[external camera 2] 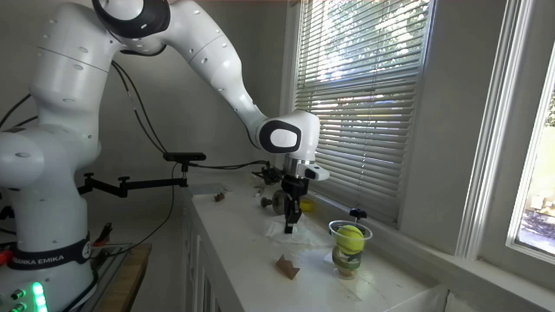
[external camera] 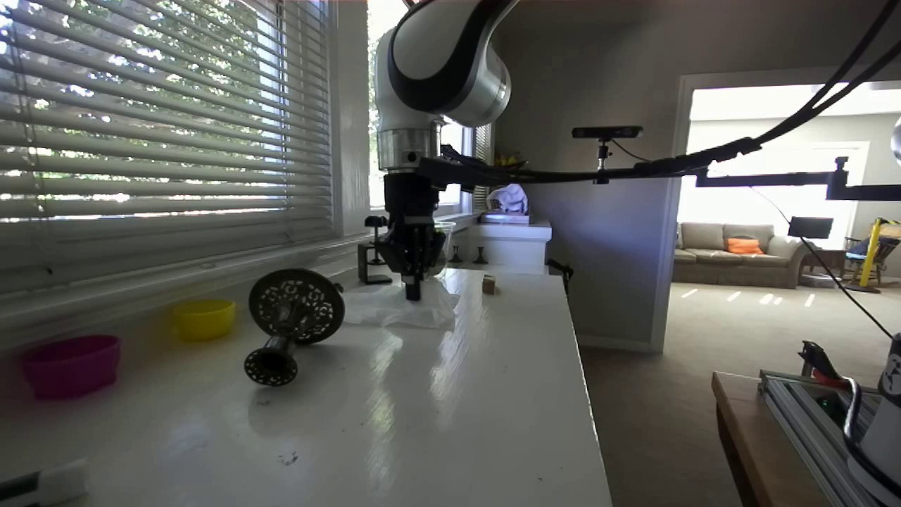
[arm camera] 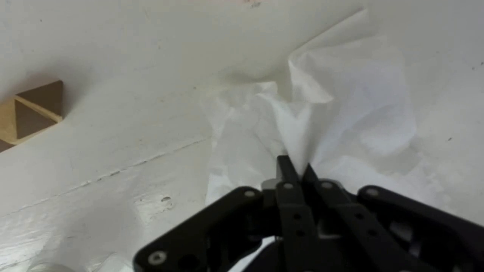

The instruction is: Use the towel to wipe the counter

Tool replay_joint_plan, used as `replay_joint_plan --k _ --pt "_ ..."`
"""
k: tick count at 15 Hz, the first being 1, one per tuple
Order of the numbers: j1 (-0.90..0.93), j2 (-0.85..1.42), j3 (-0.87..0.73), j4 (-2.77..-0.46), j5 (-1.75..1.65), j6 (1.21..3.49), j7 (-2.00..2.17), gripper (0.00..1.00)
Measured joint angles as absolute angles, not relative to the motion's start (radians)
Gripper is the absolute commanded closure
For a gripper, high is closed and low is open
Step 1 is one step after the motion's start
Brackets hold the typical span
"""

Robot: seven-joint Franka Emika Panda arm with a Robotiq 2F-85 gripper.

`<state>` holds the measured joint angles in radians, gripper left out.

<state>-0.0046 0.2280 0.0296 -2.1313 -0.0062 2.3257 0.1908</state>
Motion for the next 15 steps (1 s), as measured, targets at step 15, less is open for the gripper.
replay_joint_plan --k 15 --pt "0.118 0.150 0.050 -2.241 -0.137 2.425 0.192 1.00"
